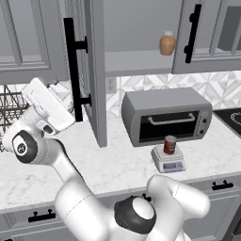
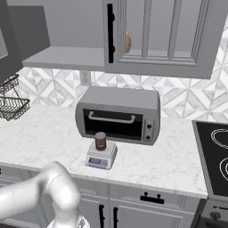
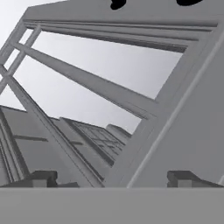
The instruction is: Pick the canned food and place it on the digital scale for weighing, and close the cabinet.
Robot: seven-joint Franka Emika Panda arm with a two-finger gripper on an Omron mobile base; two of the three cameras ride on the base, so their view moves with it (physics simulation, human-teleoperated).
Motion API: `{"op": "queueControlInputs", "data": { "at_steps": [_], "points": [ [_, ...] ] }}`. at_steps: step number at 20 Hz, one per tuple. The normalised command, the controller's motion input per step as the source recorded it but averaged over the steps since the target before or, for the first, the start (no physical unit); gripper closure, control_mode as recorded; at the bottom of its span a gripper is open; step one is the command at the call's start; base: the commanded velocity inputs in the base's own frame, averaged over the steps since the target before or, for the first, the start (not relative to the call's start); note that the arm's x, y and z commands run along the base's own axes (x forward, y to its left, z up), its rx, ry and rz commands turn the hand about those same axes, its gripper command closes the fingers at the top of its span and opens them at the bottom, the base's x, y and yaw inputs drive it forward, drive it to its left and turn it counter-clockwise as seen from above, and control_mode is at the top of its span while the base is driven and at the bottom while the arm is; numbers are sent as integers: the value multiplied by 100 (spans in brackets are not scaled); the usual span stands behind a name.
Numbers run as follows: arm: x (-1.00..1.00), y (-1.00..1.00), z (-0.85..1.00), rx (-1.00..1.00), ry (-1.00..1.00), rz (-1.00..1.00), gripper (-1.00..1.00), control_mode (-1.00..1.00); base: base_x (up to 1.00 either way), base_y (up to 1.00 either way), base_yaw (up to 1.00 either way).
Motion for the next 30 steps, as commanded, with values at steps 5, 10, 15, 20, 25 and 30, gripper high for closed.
{"op": "queueControlInputs", "data": {
  "at_steps": [5, 10, 15, 20, 25, 30],
  "points": [
    [79, -85, 31, 7, 37, 31, -100, -100, 0, 0, 0],
    [75, -100, 41, 15, 5, 29, -100, -100, 0, 0, 0],
    [86, -100, 2, 14, 17, 30, -100, -100, 0, 0, 0],
    [66, -98, -4, 5, 30, 37, -100, -100, 0, 0, 0],
    [69, -84, -3, 1, 32, 45, -100, -100, 0, 0, 0],
    [100, -74, -24, 5, 23, 46, -100, -100, 0, 0, 0]
  ]
}}
